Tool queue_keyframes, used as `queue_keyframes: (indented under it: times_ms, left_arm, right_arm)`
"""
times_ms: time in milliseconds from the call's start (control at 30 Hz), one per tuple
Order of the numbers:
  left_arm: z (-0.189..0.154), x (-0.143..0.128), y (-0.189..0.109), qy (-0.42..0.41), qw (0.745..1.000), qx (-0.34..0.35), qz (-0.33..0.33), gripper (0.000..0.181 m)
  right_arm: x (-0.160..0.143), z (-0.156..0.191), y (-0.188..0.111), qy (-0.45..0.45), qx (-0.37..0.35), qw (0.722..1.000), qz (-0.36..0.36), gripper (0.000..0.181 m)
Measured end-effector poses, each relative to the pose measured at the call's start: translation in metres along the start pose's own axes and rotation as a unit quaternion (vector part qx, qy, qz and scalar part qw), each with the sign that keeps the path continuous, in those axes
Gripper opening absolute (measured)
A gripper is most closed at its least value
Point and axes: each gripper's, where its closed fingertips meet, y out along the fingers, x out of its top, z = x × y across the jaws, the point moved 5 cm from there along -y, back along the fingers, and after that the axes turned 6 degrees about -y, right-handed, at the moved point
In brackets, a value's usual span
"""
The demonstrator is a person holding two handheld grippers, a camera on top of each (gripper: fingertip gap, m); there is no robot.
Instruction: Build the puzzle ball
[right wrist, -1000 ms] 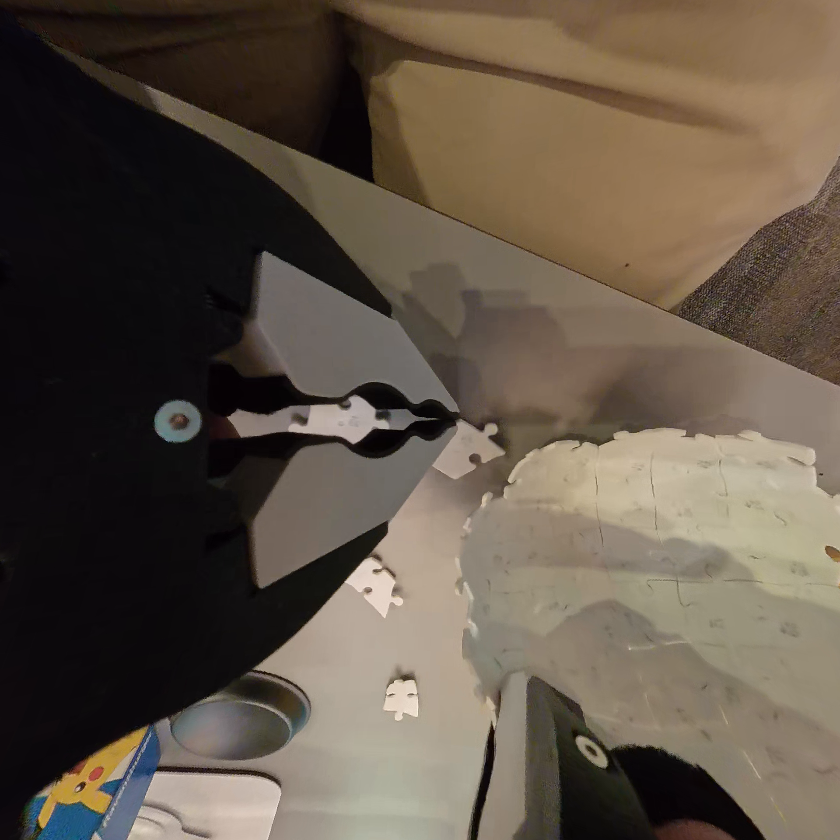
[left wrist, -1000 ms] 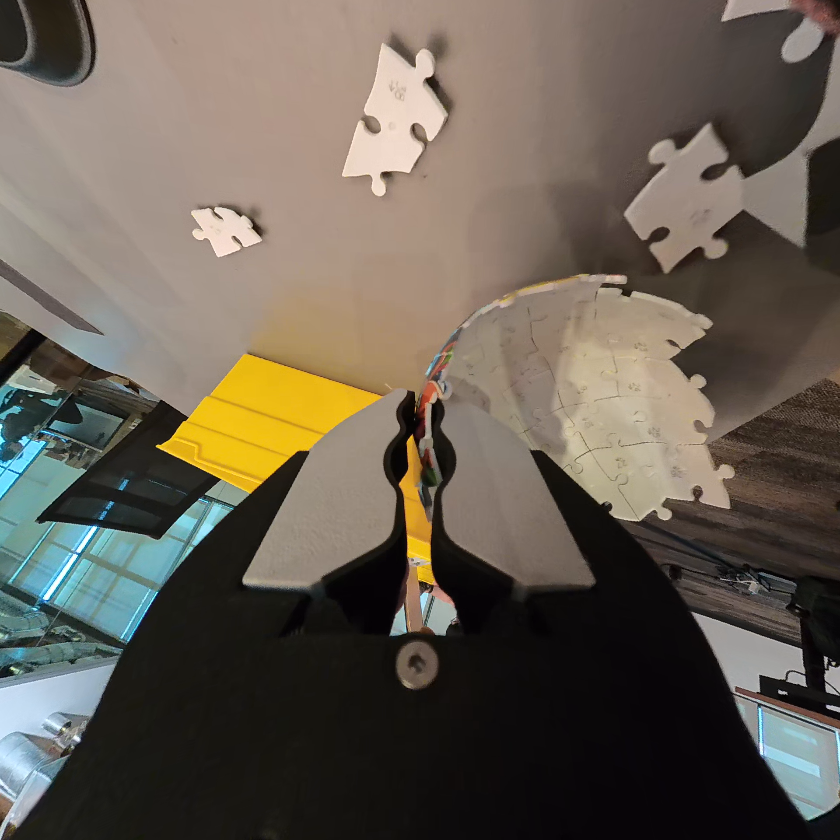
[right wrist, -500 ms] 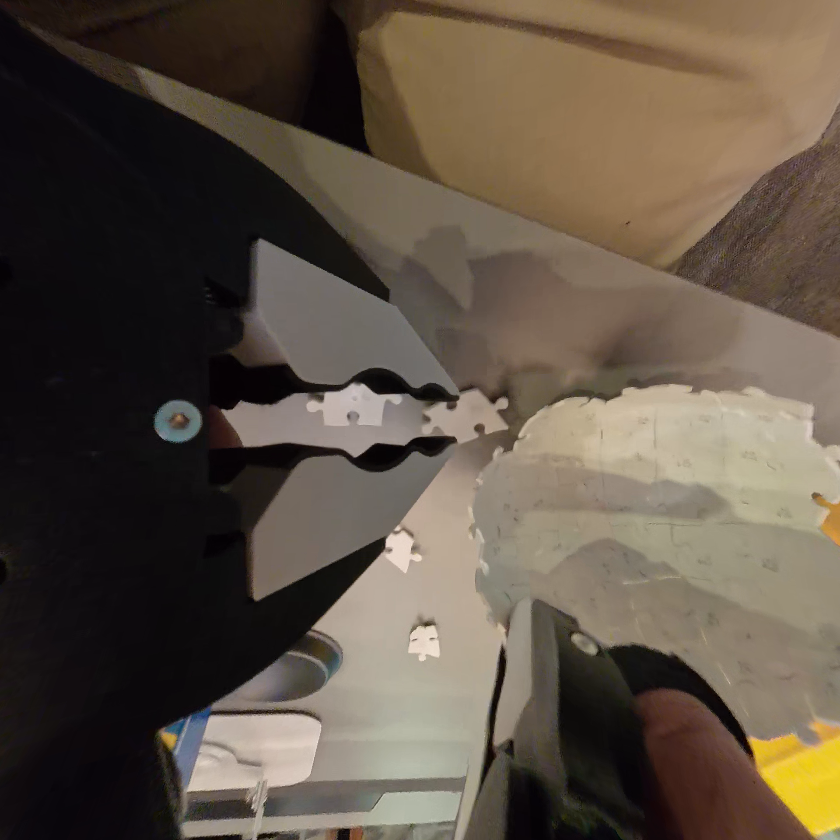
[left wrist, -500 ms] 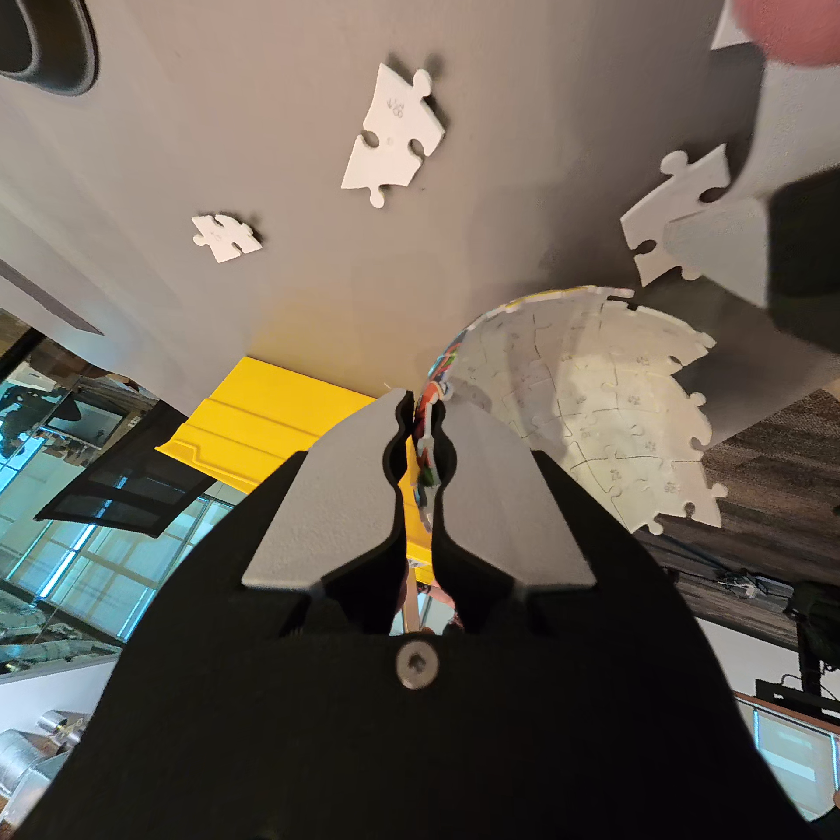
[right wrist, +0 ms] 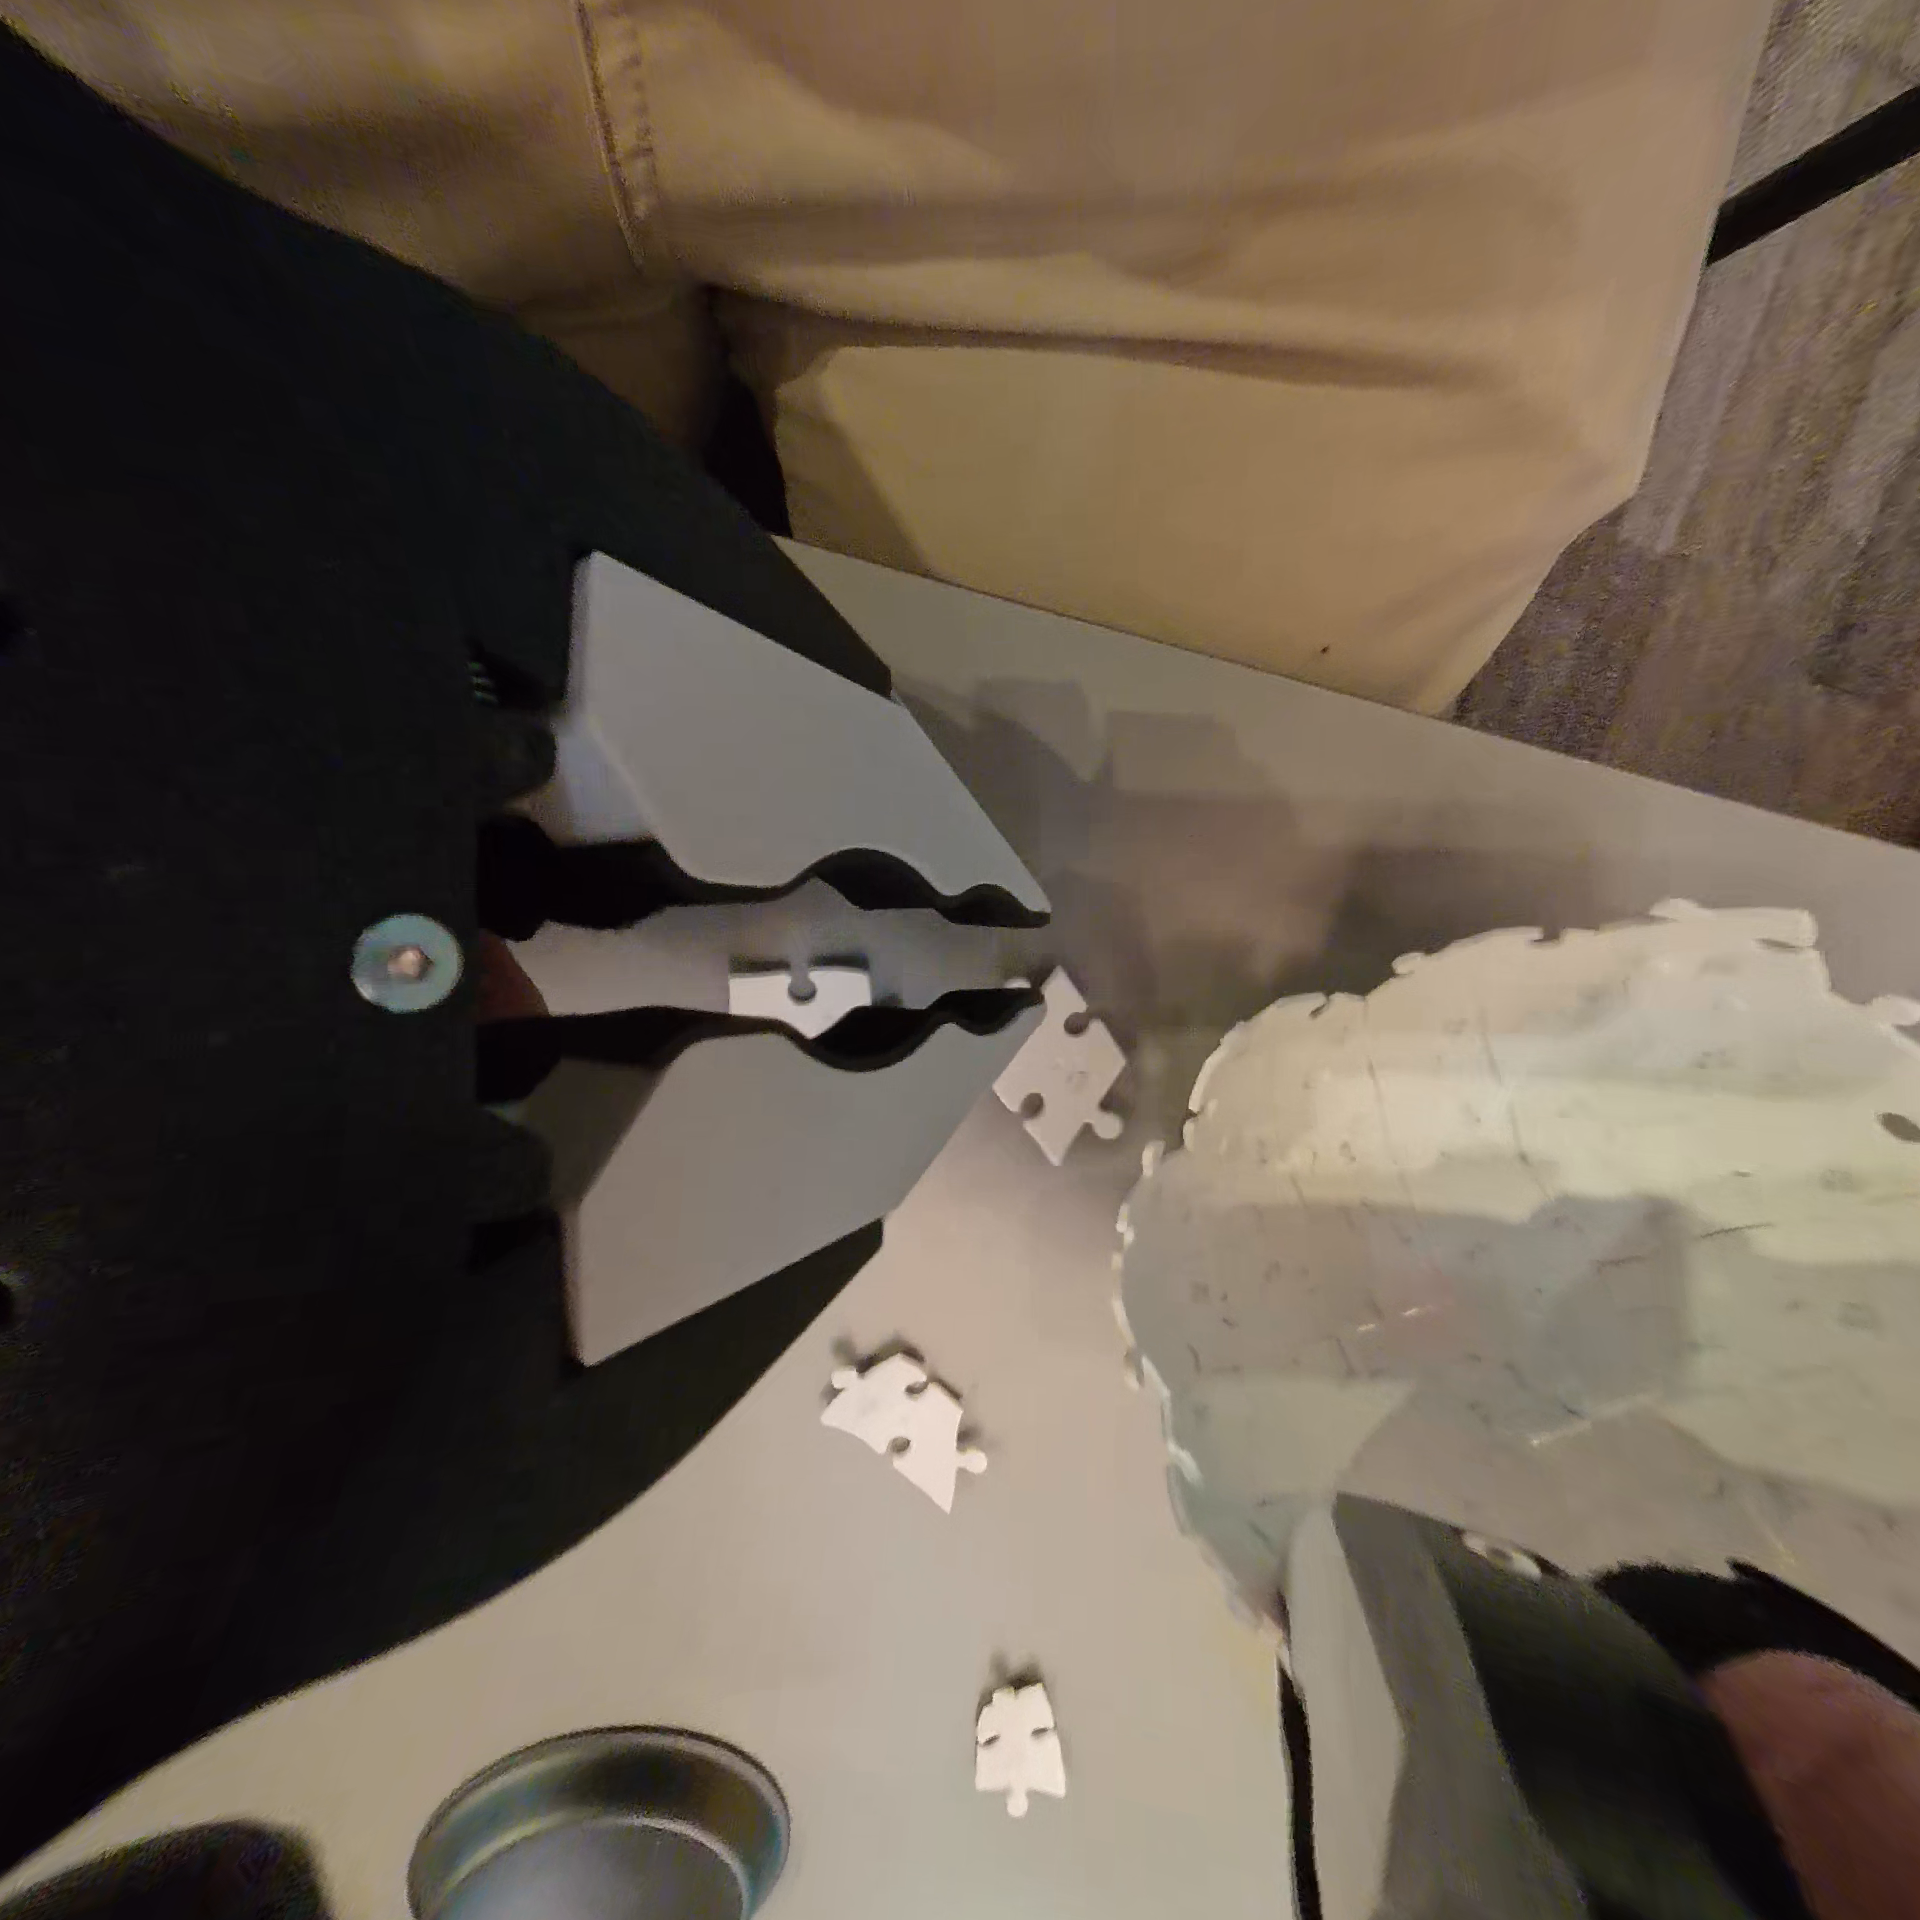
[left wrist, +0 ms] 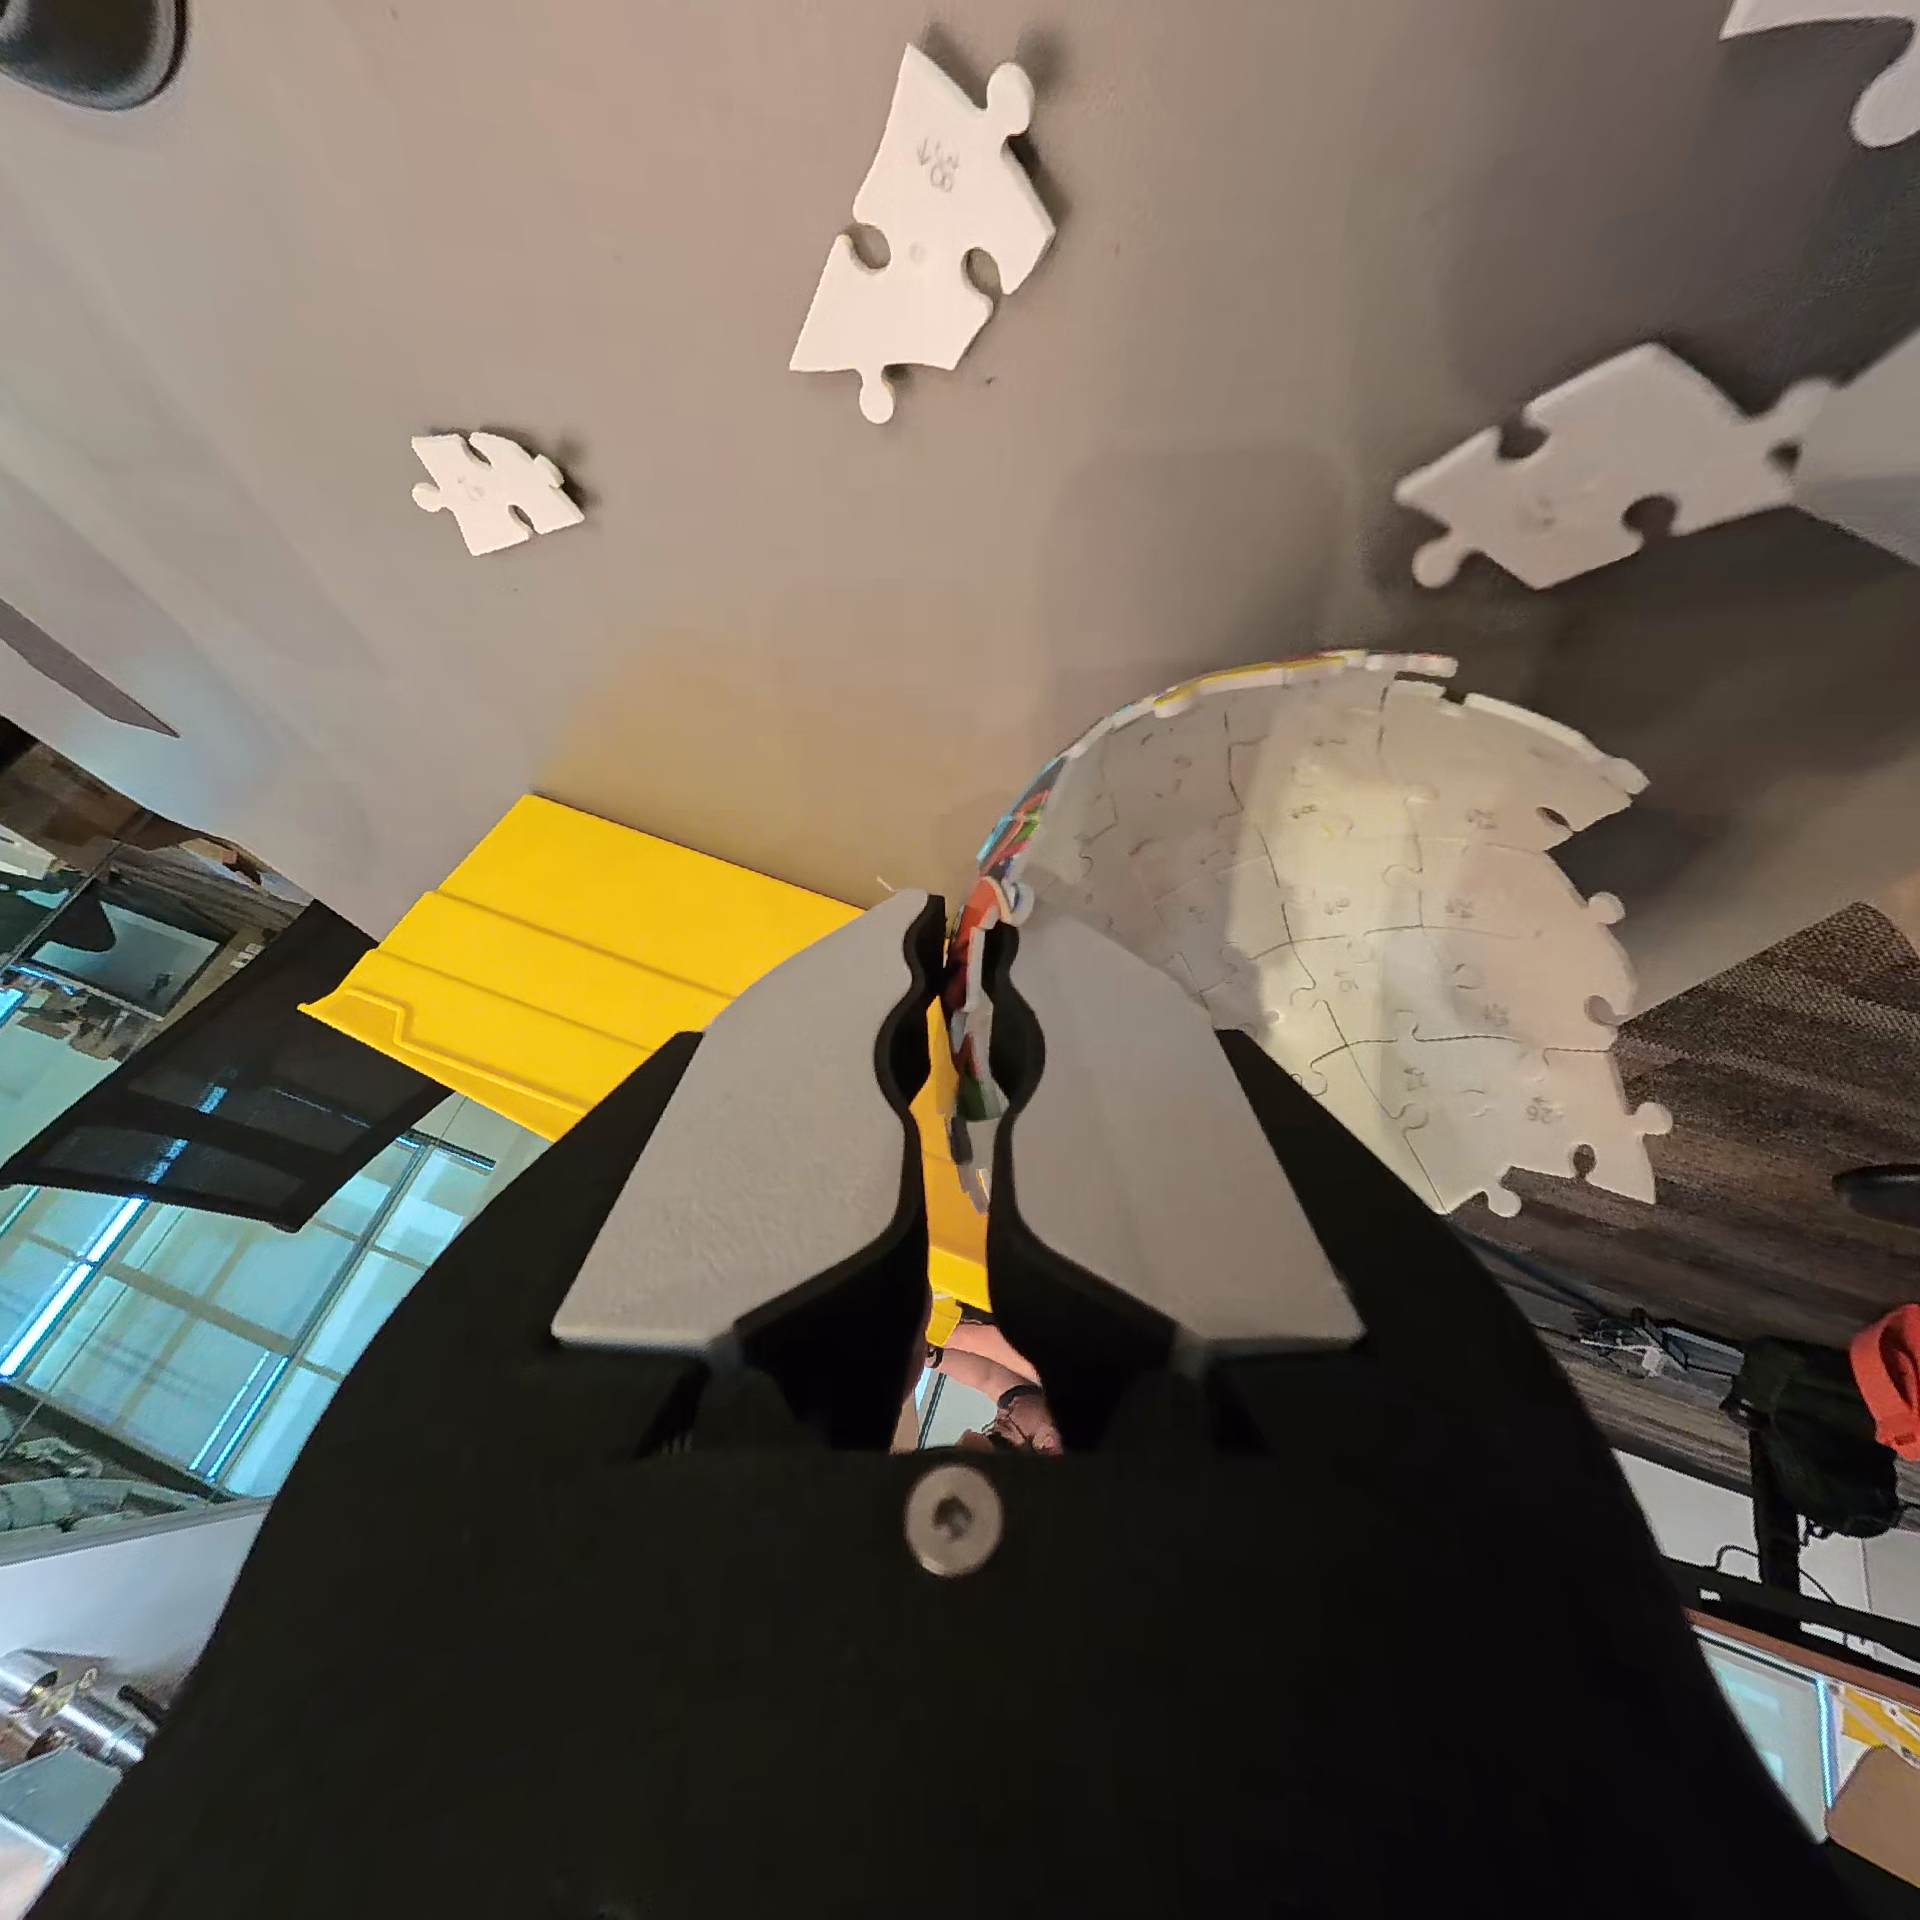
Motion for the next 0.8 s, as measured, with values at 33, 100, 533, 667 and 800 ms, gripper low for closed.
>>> queue_keyframes:
  times_ms: [33, 100, 533, 667, 800]
  left_arm:
    - [0.0, 0.0, 0.0, -0.001, 1.0, -0.001, -0.001, 0.006]
    - [0.0, 0.0, 0.0, -0.002, 1.0, -0.001, -0.002, 0.006]
    - [-0.001, -0.001, 0.002, -0.007, 1.0, -0.001, -0.002, 0.006]
    - [-0.001, -0.001, 0.002, -0.009, 1.0, 0.0, -0.002, 0.006]
    - [-0.001, -0.002, 0.002, -0.012, 1.0, 0.0, -0.002, 0.006]
  right_arm:
    - [0.0, -0.002, -0.003, 0.005, -0.005, 1.0, -0.003, 0.01]
    - [-0.004, -0.006, -0.005, 0.01, -0.013, 1.0, 0.001, 0.01]
    - [0.0, 0.001, 0.01, -0.005, -0.01, 1.0, 0.006, 0.005]
    - [0.003, -0.002, 0.015, 0.003, -0.016, 1.0, -0.001, 0.002]
    - [0.004, -0.006, 0.019, 0.008, -0.027, 1.0, -0.006, 0.001]
